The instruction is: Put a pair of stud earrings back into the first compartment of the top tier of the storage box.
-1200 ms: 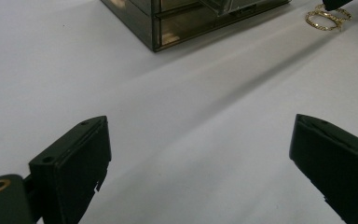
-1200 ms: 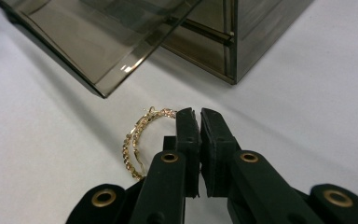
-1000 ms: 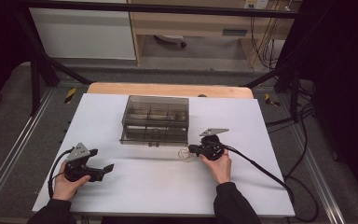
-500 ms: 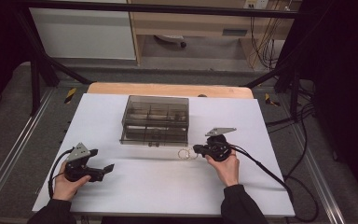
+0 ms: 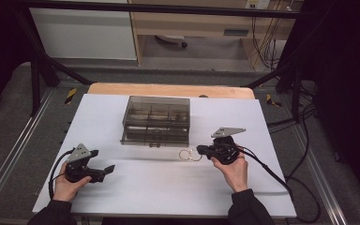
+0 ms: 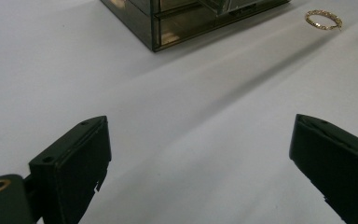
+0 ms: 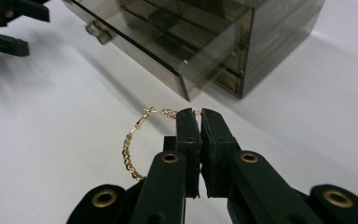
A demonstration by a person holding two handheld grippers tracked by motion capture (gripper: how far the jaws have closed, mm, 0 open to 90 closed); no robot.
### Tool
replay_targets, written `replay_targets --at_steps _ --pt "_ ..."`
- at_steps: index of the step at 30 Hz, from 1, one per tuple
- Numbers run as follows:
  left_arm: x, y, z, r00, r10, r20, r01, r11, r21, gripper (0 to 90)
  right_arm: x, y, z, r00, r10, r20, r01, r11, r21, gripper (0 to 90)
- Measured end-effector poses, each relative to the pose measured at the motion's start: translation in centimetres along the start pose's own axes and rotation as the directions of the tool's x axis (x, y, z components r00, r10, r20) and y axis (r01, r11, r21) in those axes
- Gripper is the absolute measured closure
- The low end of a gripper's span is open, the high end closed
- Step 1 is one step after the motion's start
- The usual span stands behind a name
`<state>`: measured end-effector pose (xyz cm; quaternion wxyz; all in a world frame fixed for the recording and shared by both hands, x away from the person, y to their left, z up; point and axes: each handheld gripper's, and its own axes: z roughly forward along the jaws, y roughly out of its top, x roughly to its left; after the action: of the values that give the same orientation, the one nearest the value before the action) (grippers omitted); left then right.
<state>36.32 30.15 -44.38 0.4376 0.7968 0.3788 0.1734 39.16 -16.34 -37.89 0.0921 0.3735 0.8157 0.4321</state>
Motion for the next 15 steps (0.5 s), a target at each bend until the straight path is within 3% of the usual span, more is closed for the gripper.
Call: replay_targets --at_steps 7,15 --pt "0.0 0.0 0.0 1.0000 0.000 0.000 0.000 1.0000 0.000 5.0 1.4 1.5 -0.4 0.9995 -0.025 -0.021 0.025 0.999 -0.020 87.1" --pt "0.0 0.0 0.0 1.0000 0.000 0.000 0.000 1.0000 0.000 5.0 3.0 3.6 0.9 0.9978 -0.051 -0.042 0.049 0.998 -0.031 87.1"
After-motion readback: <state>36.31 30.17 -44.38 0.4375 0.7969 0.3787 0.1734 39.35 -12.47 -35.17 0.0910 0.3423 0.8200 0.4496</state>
